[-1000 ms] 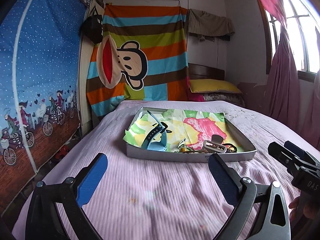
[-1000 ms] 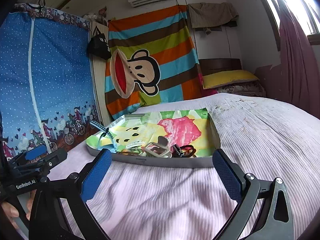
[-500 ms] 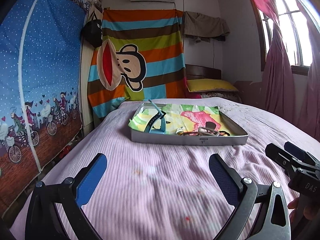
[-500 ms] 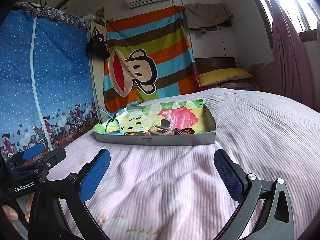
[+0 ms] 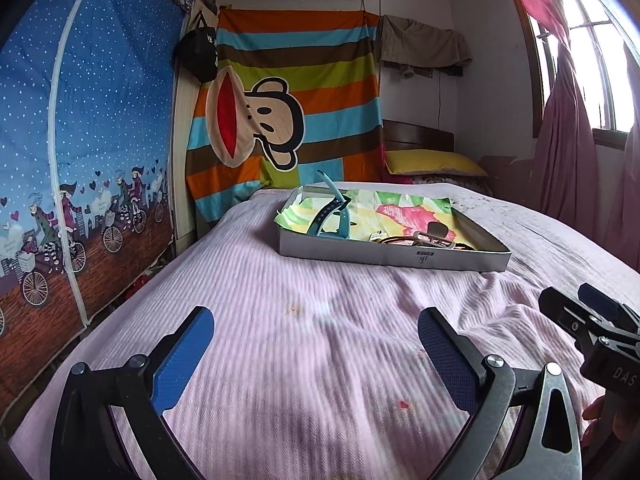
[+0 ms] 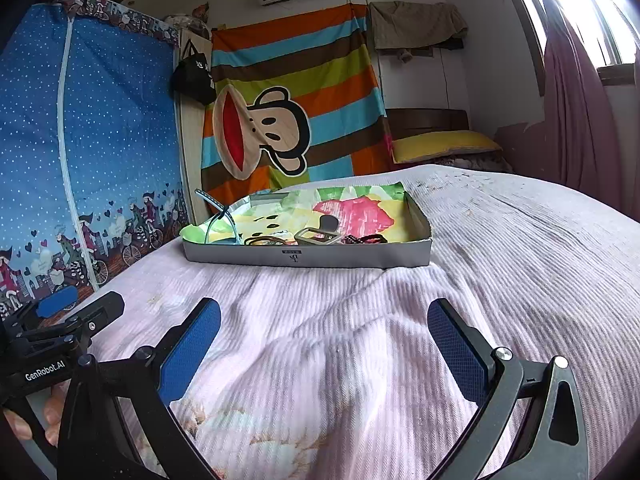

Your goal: Organize jewelry

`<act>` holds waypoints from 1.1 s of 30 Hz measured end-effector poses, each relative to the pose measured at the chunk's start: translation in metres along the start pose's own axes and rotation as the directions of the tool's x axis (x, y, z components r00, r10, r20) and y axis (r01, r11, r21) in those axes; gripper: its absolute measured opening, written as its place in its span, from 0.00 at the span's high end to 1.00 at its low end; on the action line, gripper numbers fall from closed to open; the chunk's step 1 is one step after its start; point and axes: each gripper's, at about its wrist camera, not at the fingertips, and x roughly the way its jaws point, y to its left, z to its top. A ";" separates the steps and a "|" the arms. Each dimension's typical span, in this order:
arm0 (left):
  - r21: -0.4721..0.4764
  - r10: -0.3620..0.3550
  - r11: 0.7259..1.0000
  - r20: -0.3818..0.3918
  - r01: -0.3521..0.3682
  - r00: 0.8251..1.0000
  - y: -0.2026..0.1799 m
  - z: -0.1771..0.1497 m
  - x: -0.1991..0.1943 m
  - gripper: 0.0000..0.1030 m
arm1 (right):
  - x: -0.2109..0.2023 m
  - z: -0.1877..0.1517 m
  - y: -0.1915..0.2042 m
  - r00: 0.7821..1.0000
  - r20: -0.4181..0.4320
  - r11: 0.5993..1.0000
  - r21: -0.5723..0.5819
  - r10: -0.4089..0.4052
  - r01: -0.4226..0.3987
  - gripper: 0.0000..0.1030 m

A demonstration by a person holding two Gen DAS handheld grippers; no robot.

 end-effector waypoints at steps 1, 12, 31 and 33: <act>0.003 0.001 1.000 0.000 -0.001 1.000 0.000 0.000 0.000 0.00 | 0.001 0.000 0.000 1.000 -0.001 1.000 0.000 0.000 0.000 0.01; 0.012 0.006 1.000 0.007 -0.006 1.000 -0.002 0.001 -0.002 0.00 | 0.001 0.001 0.000 1.000 -0.004 1.000 0.002 0.002 -0.002 0.01; 0.013 0.008 1.000 0.002 -0.008 1.000 0.000 0.003 -0.002 0.00 | 0.003 0.001 0.001 1.000 -0.007 1.000 0.005 0.004 -0.004 0.01; 0.014 0.008 1.000 0.001 -0.008 1.000 -0.001 0.003 0.000 0.00 | 0.003 0.001 0.001 1.000 -0.007 1.000 0.006 0.005 -0.005 0.01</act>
